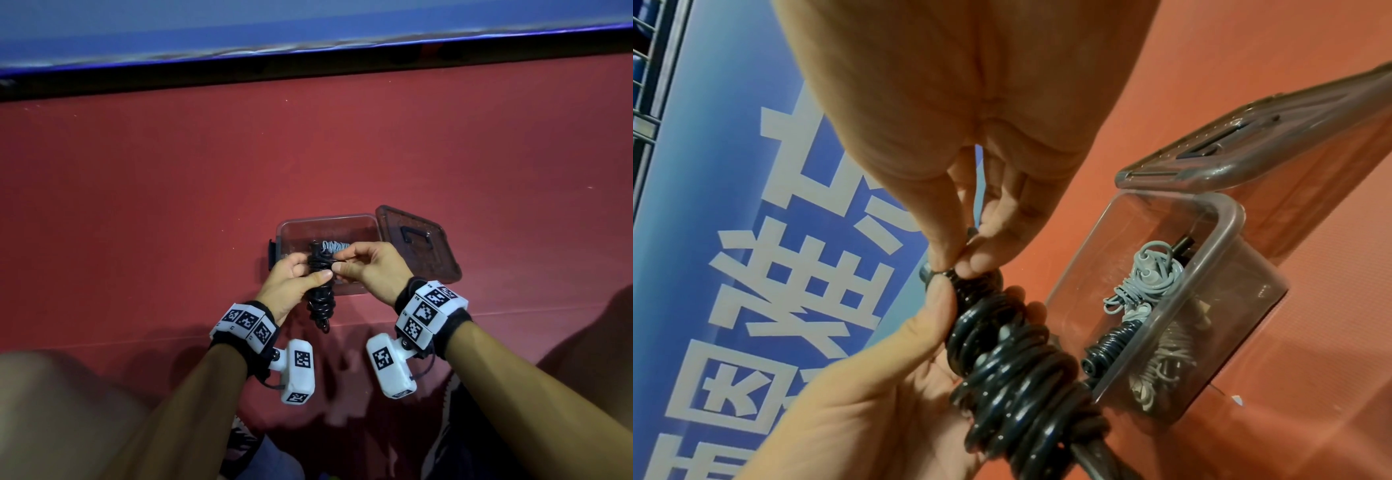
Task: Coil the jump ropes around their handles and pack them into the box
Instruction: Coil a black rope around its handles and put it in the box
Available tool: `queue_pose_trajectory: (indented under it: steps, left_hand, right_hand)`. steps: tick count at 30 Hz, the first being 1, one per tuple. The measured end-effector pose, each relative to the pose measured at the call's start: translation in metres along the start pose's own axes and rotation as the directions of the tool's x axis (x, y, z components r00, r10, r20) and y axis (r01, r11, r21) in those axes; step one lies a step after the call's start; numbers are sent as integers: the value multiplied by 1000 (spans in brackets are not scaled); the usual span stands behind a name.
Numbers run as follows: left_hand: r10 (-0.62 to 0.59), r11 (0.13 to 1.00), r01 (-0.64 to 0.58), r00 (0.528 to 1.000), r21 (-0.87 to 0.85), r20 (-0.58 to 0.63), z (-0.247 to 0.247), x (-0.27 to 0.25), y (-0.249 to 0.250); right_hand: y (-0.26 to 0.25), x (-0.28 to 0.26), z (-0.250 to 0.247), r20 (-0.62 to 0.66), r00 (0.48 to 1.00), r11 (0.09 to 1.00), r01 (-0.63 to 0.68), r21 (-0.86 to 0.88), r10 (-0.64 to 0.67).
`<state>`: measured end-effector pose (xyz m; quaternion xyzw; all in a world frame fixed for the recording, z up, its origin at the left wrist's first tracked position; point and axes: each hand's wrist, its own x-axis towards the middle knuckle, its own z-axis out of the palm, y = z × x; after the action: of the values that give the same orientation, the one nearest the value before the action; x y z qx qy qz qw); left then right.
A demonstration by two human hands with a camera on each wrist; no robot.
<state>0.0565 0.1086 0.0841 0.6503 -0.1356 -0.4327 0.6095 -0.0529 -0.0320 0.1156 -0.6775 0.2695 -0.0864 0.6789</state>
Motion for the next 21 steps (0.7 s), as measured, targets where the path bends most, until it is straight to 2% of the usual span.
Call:
queue_pose_trajectory:
  steps: [3,9,15,18,21]
  left_hand:
    - [-16,1000,16,1000,17,20,-1,1,-1]
    - [3,998,-2,1000,65,-16,-6,5,-6]
    - [-6,995,5,1000,95,12,-7,7,-7]
    - [3,997,-8,999,81,52,-7,7,-5]
    - [11,999,-16,996,45,91,-6,5,-3]
  right_hand:
    - [-1,1,0,3,1000,1000,7,-1,-7]
    - [-2,3,-1,20,1000,1000,1,-18,-1]
    - [1,4,-3,-6,999,995,38,-91,-39]
    - [2,6,-6,-52,996,994,66,-91,-71]
    - [1,7,-8,-47,996,992,74,-98,-79]
